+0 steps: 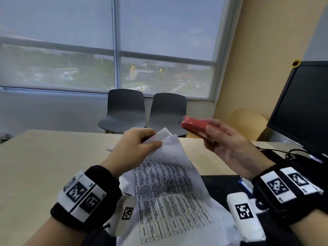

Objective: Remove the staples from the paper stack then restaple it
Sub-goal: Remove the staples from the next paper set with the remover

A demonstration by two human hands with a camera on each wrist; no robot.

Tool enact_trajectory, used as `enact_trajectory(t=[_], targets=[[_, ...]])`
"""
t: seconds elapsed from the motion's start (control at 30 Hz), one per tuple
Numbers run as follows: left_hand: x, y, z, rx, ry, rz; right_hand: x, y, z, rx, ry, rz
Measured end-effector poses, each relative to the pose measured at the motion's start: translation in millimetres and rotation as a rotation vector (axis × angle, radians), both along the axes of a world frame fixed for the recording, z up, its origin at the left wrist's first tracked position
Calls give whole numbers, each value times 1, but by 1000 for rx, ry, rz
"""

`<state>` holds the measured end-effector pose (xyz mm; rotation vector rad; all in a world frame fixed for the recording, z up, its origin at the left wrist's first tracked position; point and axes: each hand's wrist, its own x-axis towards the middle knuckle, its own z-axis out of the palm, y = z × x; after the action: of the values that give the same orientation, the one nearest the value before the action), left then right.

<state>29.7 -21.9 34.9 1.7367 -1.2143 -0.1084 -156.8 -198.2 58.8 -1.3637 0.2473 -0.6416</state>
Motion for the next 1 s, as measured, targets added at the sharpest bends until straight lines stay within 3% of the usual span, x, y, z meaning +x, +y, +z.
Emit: enact_trajectory(t=[0.2, 0.43, 0.73, 1.0], targets=[[-3, -2, 0, -16, 24, 36, 29, 29, 18, 291, -262, 133], [-8, -5, 4, 3, -15, 132, 64, 51, 13, -122, -55, -112], [-11, -7, 7, 2, -27, 140, 68, 44, 20, -52, -28, -130], [-15, -7, 7, -2, -56, 156, 68, 42, 23, -162, -14, -106]])
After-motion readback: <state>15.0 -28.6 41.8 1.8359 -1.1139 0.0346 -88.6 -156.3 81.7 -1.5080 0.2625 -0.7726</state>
